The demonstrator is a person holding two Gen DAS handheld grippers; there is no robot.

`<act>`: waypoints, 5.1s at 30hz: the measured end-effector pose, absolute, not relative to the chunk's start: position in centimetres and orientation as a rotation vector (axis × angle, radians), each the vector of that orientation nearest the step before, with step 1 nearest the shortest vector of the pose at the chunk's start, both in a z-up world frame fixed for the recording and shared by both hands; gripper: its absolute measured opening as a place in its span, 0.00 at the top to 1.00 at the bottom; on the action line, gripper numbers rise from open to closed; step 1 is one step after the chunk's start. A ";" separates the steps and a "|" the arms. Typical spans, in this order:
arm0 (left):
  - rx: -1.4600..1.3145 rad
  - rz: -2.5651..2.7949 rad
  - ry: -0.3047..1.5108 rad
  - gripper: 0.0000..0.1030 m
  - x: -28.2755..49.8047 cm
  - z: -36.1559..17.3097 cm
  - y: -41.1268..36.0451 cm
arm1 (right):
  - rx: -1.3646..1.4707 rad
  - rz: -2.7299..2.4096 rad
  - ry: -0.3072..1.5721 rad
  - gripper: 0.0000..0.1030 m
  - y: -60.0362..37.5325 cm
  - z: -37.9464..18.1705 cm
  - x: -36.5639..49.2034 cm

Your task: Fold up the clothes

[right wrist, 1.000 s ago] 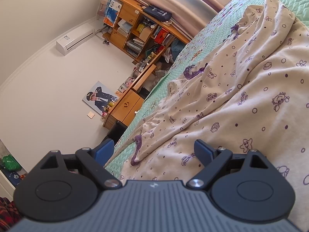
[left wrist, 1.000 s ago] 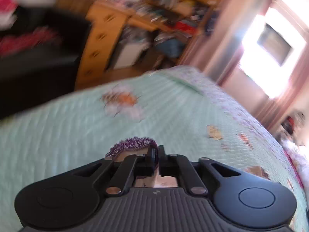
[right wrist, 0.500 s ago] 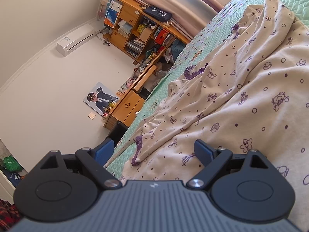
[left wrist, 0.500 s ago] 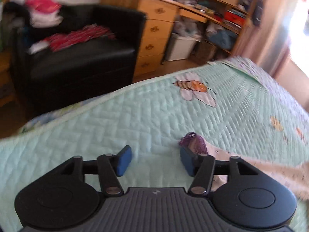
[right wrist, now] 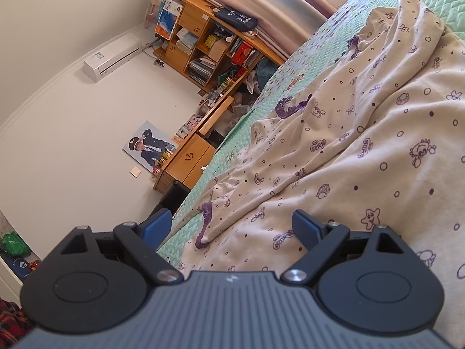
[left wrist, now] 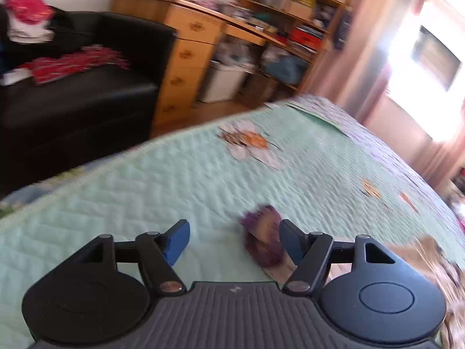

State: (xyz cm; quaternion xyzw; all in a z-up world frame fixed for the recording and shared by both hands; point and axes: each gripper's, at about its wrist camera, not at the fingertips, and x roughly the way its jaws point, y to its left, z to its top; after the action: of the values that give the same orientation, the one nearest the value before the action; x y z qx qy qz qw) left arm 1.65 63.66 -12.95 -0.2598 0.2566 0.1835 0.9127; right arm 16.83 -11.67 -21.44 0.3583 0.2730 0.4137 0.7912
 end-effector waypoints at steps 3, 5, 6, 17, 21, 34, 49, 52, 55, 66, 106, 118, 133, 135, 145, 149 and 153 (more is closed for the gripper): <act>-0.561 0.303 0.502 0.32 1.5 -12.9 63.3 | 0.768 0.890 0.587 0.12 -11.6 -21.4 16.8; -0.571 0.248 0.480 0.32 1.8 -12.8 63.2 | 0.767 0.889 0.588 0.12 -11.6 -21.4 16.8; -0.575 0.231 0.483 0.32 2.1 -12.9 63.2 | 0.766 0.889 0.588 0.12 -11.5 -21.5 16.8; -0.567 0.134 0.580 0.29 7.0 -13.9 63.5 | 0.762 0.886 0.590 0.12 -11.4 -21.3 16.6; -0.603 0.067 0.585 0.29 7.4 -13.5 64.2 | 0.759 0.885 0.591 0.12 -11.4 -21.2 16.7; -0.559 0.057 0.737 0.17 1.2 -9.4 64.8 | 0.768 0.888 0.587 0.12 -11.6 -21.4 16.9; -0.708 0.269 0.693 0.29 6.8 -15.0 61.0 | 0.779 0.892 0.581 0.12 -11.5 -21.4 16.8; -0.751 0.377 0.571 0.16 3.9 -13.3 61.6 | 0.796 0.899 0.575 0.12 -11.7 -21.5 16.9; -0.867 0.410 0.440 0.09 1.7 -12.4 61.7 | 0.813 0.904 0.569 0.12 -11.9 -21.6 17.0; -1.035 0.490 0.430 0.09 5.7 -16.7 59.6 | 0.851 0.916 0.558 0.12 -12.4 -21.9 17.2; -0.452 0.079 0.217 0.98 17.3 4.2 31.4 | 0.999 0.974 0.485 0.11 -14.3 -22.3 16.6; -0.069 -0.342 0.758 0.82 26.1 -8.2 3.5 | 1.189 0.823 0.177 0.03 -22.6 -21.3 14.7; -0.444 0.141 0.475 0.16 17.8 -5.5 20.6 | 1.183 0.597 0.243 0.02 -25.2 -22.2 15.7; -0.450 0.209 0.553 0.16 17.7 -6.4 23.7 | 1.117 0.594 0.275 0.01 -24.4 -21.6 15.7; -0.452 0.063 0.650 0.16 18.7 -12.1 25.1 | 0.610 0.498 0.531 0.02 -19.3 -14.8 21.0; -0.396 0.019 0.645 0.15 18.5 -12.8 24.6 | 0.318 0.490 0.599 0.26 -15.6 -14.5 23.7; -0.419 0.006 0.664 0.13 17.8 -13.3 25.8 | 0.173 0.500 0.628 0.34 -13.2 -14.8 24.7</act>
State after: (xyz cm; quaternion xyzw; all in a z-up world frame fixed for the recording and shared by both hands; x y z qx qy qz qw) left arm 17.81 25.81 -13.29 -0.2041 0.3233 0.0029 0.9240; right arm 24.70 -13.16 -14.78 0.0839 0.3054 0.2430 0.9169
